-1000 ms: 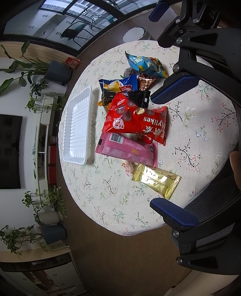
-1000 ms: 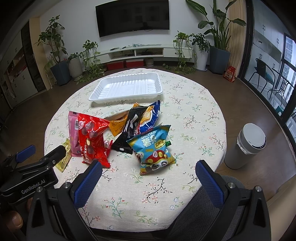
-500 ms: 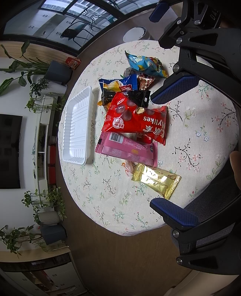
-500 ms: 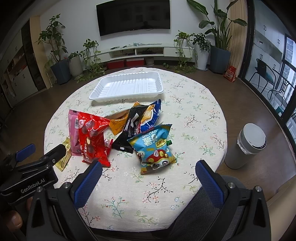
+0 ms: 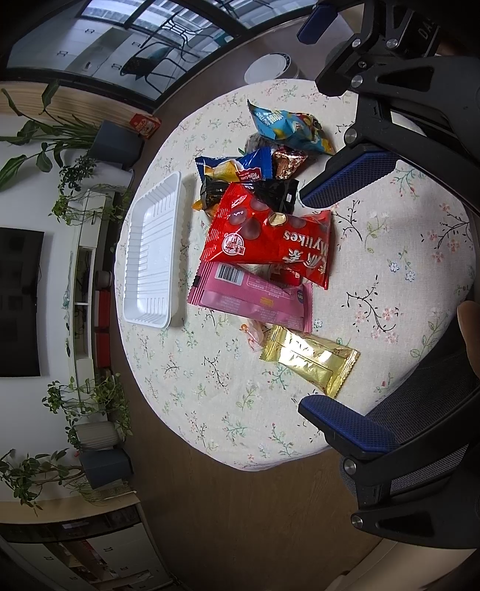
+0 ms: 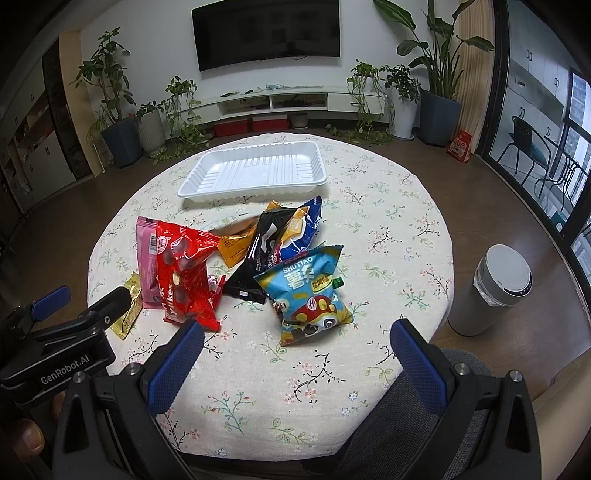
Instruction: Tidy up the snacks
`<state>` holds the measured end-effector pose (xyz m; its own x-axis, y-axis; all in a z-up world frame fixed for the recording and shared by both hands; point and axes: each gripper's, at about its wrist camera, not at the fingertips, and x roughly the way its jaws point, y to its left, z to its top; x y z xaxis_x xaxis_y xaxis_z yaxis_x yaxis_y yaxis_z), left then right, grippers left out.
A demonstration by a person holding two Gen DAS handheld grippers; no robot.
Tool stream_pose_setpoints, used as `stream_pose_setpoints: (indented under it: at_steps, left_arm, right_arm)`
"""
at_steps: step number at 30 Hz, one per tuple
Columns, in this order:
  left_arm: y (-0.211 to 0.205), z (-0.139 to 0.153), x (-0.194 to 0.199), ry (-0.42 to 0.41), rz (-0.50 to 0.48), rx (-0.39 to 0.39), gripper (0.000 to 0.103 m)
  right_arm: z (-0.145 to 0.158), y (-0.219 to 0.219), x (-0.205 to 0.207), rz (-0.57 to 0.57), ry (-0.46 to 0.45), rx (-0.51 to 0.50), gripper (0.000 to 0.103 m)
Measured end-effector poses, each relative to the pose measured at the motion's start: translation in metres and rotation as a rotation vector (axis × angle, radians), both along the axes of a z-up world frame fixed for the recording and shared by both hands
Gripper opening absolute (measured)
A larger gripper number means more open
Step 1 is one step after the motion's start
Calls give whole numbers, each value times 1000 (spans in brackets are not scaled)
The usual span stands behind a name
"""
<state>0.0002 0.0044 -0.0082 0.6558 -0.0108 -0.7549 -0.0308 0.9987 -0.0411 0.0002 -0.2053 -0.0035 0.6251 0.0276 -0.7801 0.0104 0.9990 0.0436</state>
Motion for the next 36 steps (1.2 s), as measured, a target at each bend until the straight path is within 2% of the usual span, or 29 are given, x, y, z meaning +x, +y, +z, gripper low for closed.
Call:
stream_pose_setpoints:
  at_steps: [8, 9, 13, 16, 17, 18, 20, 22, 23, 24, 25, 28, 32, 34, 36]
  left_arm:
    - [2, -6, -1, -8, -17, 1, 103]
    - [7, -8, -2, -17, -27, -22, 103]
    - [42, -23, -8, -58, -84, -199, 103]
    - [67, -36, -13, -56, -46, -145, 103]
    - [74, -41, -12, -27, -37, -130, 103]
    - [81, -48, -8, 42, -30, -119, 103]
    - [94, -54, -4, 79, 13, -139, 103]
    - [105, -52, -3, 53, 58, -162, 103]
    - [105, -52, 0, 54, 61, -131, 103]
    - [101, -53, 6, 68, 65, -62, 103]
    - [97, -54, 11, 77, 48, -24, 103]
    - [88, -60, 25, 102, -20, 6, 103]
    - [83, -64, 44, 127, -94, 10, 103]
    - [76, -69, 53, 153, -128, 25, 103]
    - [72, -74, 57, 179, -151, 60, 102]
  right_arm:
    - [-2, 0, 0, 2, 5, 6, 103]
    - [-3, -1, -1, 5, 6, 15, 103]
    - [-7, -14, -5, 32, -20, 113, 103]
    - [-11, -29, -7, 64, -43, 214, 103]
    - [-13, -32, -6, 68, -38, 228, 103]
    - [-17, -35, -4, 73, -29, 246, 103]
    - [-22, -40, 1, 89, -3, 287, 103]
    - [-29, -43, 7, 106, 30, 331, 102]
    - [-31, -44, 8, 106, 36, 337, 101]
    - [-33, -44, 10, 106, 41, 335, 100]
    - [-34, -43, 12, 110, 45, 333, 99]
    - [-38, -44, 18, 110, 78, 322, 94]
    - [-46, -54, 28, 70, 127, 334, 84]
    - [-50, -58, 33, 63, 134, 335, 83]
    - [-56, -55, 40, 80, 151, 291, 83]
